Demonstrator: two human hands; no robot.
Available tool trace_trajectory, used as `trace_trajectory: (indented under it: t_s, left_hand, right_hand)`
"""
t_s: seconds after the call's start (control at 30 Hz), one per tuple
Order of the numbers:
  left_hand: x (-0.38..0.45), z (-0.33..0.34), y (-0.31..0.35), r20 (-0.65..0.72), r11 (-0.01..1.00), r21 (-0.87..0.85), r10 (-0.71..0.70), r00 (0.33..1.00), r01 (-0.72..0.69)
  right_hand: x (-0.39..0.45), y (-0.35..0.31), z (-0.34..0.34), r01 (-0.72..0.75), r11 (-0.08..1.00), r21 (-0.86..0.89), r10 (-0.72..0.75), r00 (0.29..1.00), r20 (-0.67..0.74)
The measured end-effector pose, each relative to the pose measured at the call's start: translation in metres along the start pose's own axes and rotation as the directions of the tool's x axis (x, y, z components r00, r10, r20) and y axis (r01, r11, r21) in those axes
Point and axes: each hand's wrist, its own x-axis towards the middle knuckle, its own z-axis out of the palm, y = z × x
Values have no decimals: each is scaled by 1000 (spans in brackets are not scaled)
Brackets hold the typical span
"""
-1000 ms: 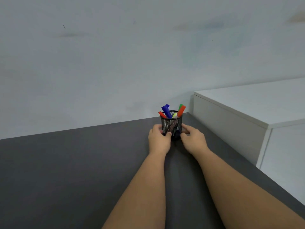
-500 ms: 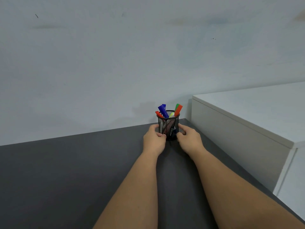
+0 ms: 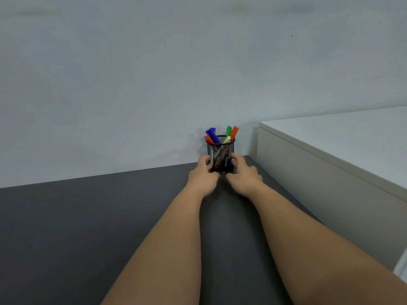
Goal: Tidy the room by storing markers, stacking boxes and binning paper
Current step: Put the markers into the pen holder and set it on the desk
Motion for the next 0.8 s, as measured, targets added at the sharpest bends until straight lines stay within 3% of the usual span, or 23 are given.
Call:
trace_trajectory:
  t_s: [0.13, 0.27, 0.47, 0.63, 0.8]
  left_hand:
    - [5, 5, -4, 99, 978, 208, -17, 995, -4]
    - [3, 8, 0, 131, 933, 360, -23, 991, -26]
    - [-7, 10, 2, 180, 838, 541, -37, 983, -68]
    - [-9, 5, 1, 73, 787, 607, 81, 994, -109]
    - [-36, 1, 1, 75, 680, 729, 31, 997, -76]
  right_hand:
    - [-1, -4, 2, 26, 982, -188, -10, 996, 83]
    - [-8, -8, 0, 83, 966, -247, -57, 992, 112]
    - [-22, -4, -3, 26, 977, -212, -44, 996, -80]
    - [-35, 9, -21, -5, 971, -239, -22, 994, -111]
    - [-63, 33, -42, 93, 948, -303, -101, 995, -13]
